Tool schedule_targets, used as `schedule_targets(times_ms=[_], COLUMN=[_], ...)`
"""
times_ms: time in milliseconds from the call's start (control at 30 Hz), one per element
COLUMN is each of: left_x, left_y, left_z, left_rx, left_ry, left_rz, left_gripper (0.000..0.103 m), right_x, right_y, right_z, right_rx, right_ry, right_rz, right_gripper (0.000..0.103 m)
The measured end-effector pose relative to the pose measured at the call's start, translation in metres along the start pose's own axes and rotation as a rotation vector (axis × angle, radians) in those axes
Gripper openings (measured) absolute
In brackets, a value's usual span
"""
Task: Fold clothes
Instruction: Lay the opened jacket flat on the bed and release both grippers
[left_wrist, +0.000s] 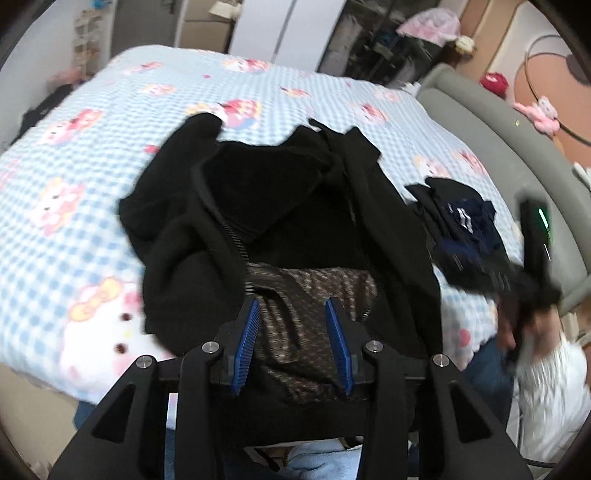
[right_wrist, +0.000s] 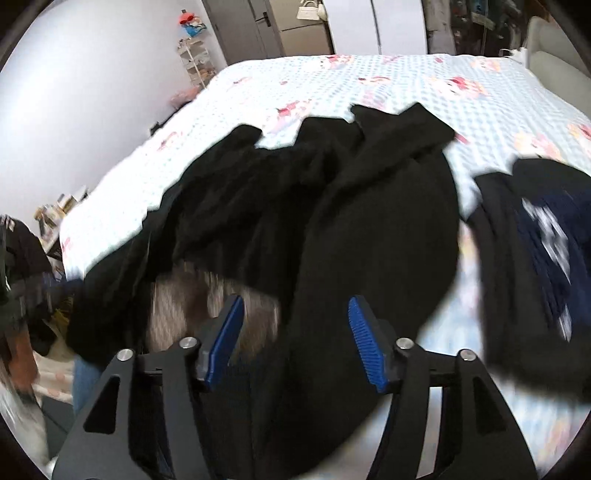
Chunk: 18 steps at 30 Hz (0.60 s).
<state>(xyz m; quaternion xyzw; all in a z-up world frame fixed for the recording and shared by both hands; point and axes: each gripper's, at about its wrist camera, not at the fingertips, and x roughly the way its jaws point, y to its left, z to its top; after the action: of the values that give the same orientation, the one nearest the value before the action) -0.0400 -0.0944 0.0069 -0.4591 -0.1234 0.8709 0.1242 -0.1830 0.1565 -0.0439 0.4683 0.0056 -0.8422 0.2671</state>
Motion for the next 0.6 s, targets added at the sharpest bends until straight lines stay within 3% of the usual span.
schedule_targets(times_ms=[133, 300, 333, 367, 433, 467, 600], left_x=[0.04, 0.093, 0.1, 0.106, 0.12, 0.127, 0.155], left_y=[0.001, -0.003, -0.007, -0.01, -0.016, -0.017, -0.019], left_z=[0.015, 0.042, 0.047, 0.051, 0.058, 0.06, 0.057], left_rx=[-0.025, -0.045, -0.035, -0.025, -0.013, -0.009, -0.005], left_ry=[0.047, 0.114, 0.122, 0.13, 0.147, 0.159, 0.234], left_rz=[-0.048, -0.072, -0.067, -0.071, -0.076, -0.077, -0.047], left_gripper=[0.04, 0.042, 0.042, 0.042, 0.042, 0.042, 0.042], right_x=[0.061, 0.126, 0.133, 0.14, 0.126, 0.115, 0.049], right_y=[-0.022, -0.045, -0.049, -0.053, -0.056, -0.056, -0.055], right_z=[0.058, 0.076, 0.075, 0.074, 0.074, 0.074, 0.077], right_rx=[0.097, 0.185, 0.188, 0.191, 0.185, 0.18, 0.151], right_ry=[0.072, 0.184, 0.192, 0.199, 0.14, 0.098, -0.068], right_rz=[-0.016, -0.036, -0.044, -0.052, -0.044, -0.036, -0.013], right_gripper=[0.072, 0.073, 0.062, 0.032, 0.008, 0.003, 0.003])
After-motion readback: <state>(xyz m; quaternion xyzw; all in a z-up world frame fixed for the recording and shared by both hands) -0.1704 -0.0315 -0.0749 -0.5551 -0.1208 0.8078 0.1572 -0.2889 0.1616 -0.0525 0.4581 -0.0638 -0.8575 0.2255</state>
